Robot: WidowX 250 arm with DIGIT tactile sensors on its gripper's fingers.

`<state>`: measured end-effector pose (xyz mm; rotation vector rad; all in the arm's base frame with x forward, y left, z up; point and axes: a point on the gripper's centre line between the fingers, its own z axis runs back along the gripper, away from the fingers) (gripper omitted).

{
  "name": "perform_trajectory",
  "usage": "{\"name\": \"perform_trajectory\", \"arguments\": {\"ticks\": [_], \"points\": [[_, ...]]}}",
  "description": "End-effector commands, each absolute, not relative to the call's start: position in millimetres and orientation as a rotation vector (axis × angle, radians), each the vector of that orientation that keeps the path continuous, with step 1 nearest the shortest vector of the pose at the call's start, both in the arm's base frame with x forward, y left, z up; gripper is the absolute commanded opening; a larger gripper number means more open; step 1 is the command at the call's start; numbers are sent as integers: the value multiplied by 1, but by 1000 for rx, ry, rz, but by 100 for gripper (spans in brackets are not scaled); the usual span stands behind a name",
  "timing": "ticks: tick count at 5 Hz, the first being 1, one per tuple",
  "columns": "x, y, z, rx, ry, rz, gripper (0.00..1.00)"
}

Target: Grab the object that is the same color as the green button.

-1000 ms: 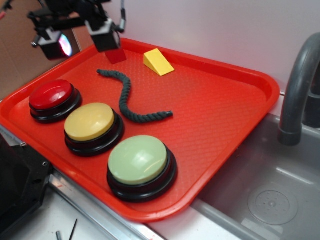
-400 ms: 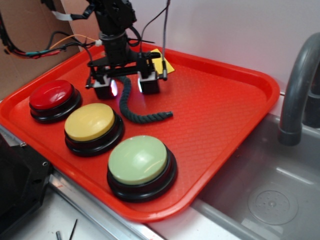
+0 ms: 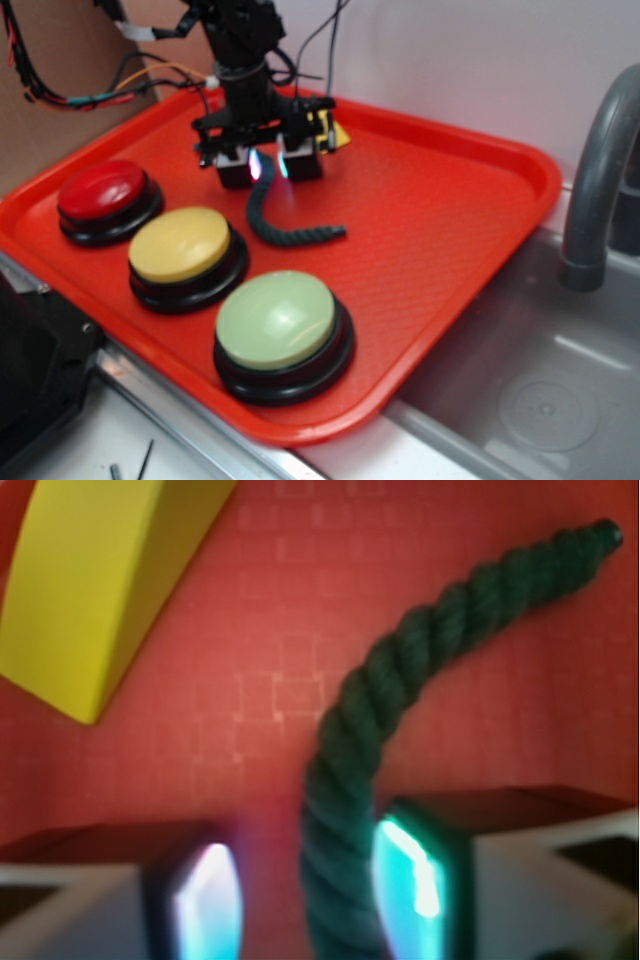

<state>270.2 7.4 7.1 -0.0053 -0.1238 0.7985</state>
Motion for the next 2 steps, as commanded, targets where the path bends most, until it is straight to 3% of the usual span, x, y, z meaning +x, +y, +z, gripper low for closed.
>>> {"name": "perform_trajectory", "arguments": {"ticks": [1, 2], "points": [[259, 10, 28, -20, -100, 693, 0], [261, 6, 65, -5, -115, 585, 0]]}}
